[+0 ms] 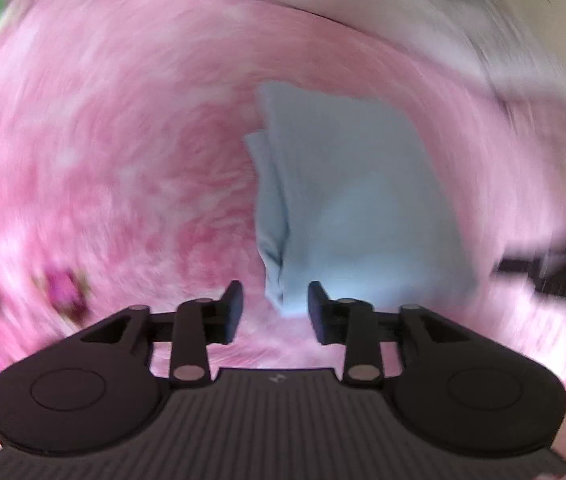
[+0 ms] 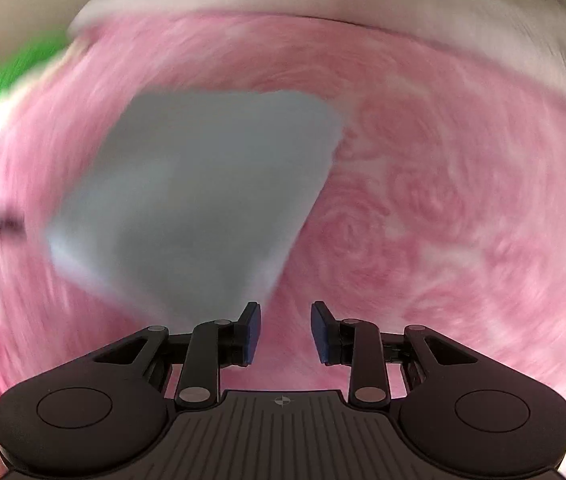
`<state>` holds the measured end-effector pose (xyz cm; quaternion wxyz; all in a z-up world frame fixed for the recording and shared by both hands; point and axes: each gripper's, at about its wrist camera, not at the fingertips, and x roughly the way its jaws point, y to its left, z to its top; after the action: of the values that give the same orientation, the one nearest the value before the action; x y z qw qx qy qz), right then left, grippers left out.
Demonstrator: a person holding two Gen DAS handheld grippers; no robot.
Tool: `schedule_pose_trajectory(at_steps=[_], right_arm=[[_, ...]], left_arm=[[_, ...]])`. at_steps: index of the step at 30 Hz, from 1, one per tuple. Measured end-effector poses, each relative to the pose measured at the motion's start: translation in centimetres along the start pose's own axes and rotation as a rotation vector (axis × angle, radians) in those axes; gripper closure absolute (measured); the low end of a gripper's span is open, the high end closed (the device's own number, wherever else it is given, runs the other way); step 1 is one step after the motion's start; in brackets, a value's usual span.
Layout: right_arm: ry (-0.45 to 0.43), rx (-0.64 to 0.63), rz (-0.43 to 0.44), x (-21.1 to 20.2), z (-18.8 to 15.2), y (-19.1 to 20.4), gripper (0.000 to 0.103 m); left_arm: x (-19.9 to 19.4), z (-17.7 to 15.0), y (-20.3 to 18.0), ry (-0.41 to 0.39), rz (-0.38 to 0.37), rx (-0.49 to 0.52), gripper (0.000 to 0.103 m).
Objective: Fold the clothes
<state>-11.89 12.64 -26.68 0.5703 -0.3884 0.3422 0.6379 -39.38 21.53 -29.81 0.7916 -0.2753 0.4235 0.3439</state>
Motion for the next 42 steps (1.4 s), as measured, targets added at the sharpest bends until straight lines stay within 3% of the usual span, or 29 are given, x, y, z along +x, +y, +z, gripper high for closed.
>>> schedule_pose_trajectory(at_steps=[4, 7, 13, 19, 23, 25, 32, 35, 38, 42], right_arm=[[0.015, -0.36, -0.056, 0.1, -3.1, 4.5, 0.071], [-0.006, -0.513, -0.099, 1.0, -4.0, 7.3, 0.071], [-0.068, -0.659, -0.202, 3.0, -5.0, 9.6, 0.071], [-0.088, -0.784, -0.26, 4.6, -6.0, 9.9, 0.071], [-0.119, -0.839, -0.282, 4.6, -6.4, 10.0, 0.071], [-0.132, -0.864, -0.294, 4.6, -6.7, 10.2, 0.071], [-0.137, -0.881, -0.297, 4.4, -6.8, 10.4, 0.071], [-0.13, -0.868, -0.293, 4.9, -6.5, 10.4, 0.072], [-0.126, -0.839, -0.287, 4.8, -5.8, 10.2, 0.086], [-0.145, -0.915, -0.311, 4.2, -6.3, 10.3, 0.089]], left_arm=[[1.7, -1.0, -4.5, 0.019, 0.065, 0.405, 0.066], [3.1, -1.9, -6.5, -0.01, 0.15, 0.634, 0.066], [5.4, -4.2, -8.4, -0.064, 0.29, 0.998, 0.066], [6.7, -6.8, -8.5, -0.13, 0.312, 1.269, 0.067], [6.8, -8.0, -8.3, -0.161, 0.321, 1.345, 0.074], [6.9, -8.0, -8.1, -0.167, 0.322, 1.353, 0.085], [7.3, -7.8, -7.8, -0.168, 0.298, 1.369, 0.084], [7.1, -6.7, -7.5, -0.148, 0.258, 1.322, 0.095], [6.7, -5.8, -7.3, -0.133, 0.227, 1.285, 0.099], [7.1, -6.5, -7.6, -0.105, 0.236, 1.326, 0.099]])
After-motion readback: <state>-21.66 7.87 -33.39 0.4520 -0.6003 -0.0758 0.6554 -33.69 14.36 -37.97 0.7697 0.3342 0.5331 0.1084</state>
